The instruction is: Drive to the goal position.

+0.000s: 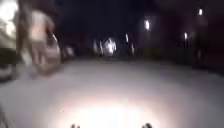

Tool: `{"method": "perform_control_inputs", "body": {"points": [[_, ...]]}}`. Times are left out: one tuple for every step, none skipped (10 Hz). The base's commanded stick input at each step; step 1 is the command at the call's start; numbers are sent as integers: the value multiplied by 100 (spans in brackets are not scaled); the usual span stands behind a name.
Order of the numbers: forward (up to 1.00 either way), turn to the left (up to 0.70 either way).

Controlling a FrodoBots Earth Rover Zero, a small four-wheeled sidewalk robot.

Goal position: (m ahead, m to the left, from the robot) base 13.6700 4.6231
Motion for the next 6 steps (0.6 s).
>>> {"method": "perform_control_inputs", "body": {"points": [[85,0],[85,0],[85,0],[85,0],[85,0],[85,0]]}}
